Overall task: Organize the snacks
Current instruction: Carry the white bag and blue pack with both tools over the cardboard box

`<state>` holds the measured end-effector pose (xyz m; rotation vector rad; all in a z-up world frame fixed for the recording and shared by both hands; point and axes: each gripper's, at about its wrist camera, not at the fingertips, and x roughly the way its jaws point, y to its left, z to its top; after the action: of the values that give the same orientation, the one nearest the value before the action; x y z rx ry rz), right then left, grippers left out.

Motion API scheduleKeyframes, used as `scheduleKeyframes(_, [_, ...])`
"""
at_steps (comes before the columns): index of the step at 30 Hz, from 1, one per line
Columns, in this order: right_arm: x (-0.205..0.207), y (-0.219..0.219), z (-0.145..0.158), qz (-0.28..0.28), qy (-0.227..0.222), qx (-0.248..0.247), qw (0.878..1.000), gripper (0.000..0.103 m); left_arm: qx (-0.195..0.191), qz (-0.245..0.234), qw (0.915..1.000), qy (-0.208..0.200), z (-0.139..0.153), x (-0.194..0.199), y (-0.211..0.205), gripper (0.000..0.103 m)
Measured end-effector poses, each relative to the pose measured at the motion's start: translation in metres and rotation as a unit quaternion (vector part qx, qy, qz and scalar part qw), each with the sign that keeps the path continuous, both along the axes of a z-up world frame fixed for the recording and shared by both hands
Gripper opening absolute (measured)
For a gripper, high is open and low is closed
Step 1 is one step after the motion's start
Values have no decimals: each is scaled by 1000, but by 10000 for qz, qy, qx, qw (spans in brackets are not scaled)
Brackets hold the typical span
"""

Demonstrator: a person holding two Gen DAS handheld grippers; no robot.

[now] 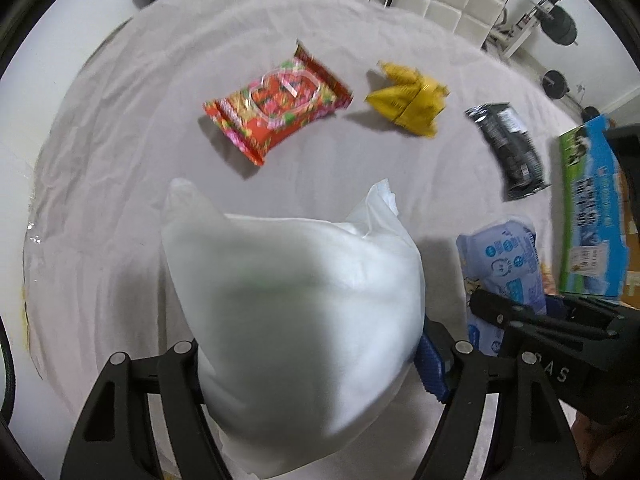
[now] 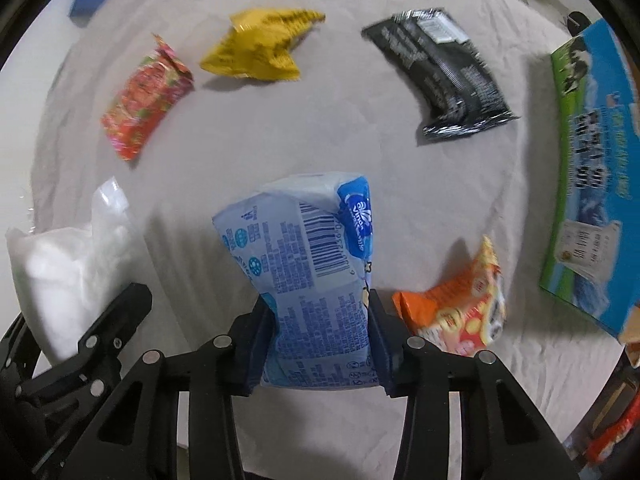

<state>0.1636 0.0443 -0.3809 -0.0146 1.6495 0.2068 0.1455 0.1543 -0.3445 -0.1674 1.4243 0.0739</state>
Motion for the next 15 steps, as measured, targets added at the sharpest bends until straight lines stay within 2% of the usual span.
scheduleKeyframes(5, [-20,-22,53,-24,-268,329,9991,46,-174,-85,9992,-339,50,8,1,74])
scheduleKeyframes(6, [-8,-37,72,-22,-326,380,9987,46,-223,-118,9988,-411,63,7,2,74])
scheduleKeyframes(8, [-18,-71,109,-49,-485,505,9975,46,-293,-183,9979,-553,91,10,0,74])
scheduleKeyframes(10, [-20,-80,131,-110,-618,593,9963,46,-374,-305,9962,-726,112,8,-11,74])
scheduleKeyframes(11, [-6,-71,140,-143,-663,632,9957,46,-404,-363,9955,-779,119,9,-15,74])
scheduleKeyframes(12, [-11,-84,155,-196,-755,681,9946,46,-442,-440,9942,-875,130,8,-24,74])
scheduleKeyframes(15, [-2,-95,175,-348,-961,769,9918,46,-510,-625,9908,-1083,155,7,-45,74])
